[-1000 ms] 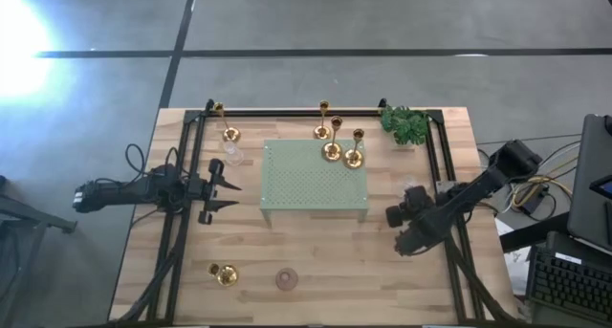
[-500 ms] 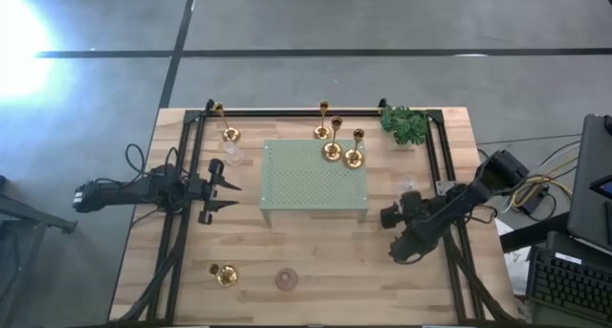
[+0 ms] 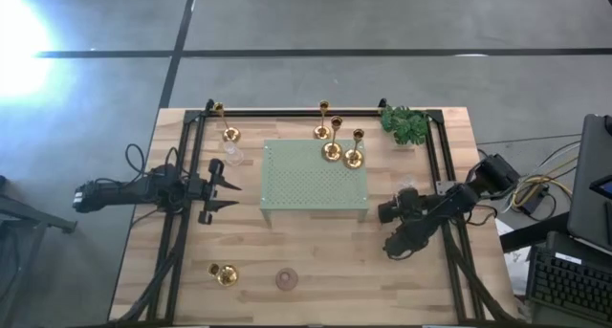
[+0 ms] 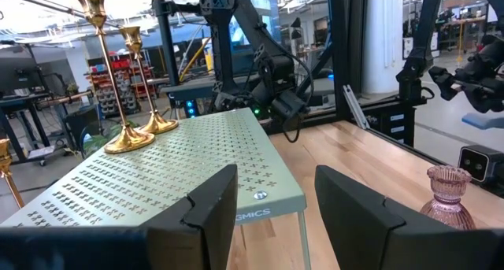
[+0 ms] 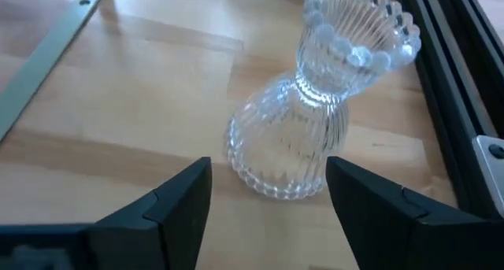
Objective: Pick & Place candle stick holders
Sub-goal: Put the right white crystal glass candle holder on the shelf
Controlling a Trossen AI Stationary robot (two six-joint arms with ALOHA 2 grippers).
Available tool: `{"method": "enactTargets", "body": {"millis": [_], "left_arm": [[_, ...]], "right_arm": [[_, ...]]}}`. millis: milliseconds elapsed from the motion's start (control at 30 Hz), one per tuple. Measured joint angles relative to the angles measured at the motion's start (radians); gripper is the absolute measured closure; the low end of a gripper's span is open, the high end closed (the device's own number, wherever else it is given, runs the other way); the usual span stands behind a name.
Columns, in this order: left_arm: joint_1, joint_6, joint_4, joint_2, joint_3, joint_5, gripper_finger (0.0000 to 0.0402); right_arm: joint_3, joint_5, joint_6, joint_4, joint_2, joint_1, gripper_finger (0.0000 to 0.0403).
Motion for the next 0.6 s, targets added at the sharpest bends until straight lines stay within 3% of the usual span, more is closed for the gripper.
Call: {"method": "enactTargets", "body": {"millis": [600], "left_arm": [[0.000,0.000,0.000,0.000,0.000,0.000,0.0225]], "right_arm": [[-0.082,0.124,0.000,0.068,-0.007,-0.162,0.0204]]}}
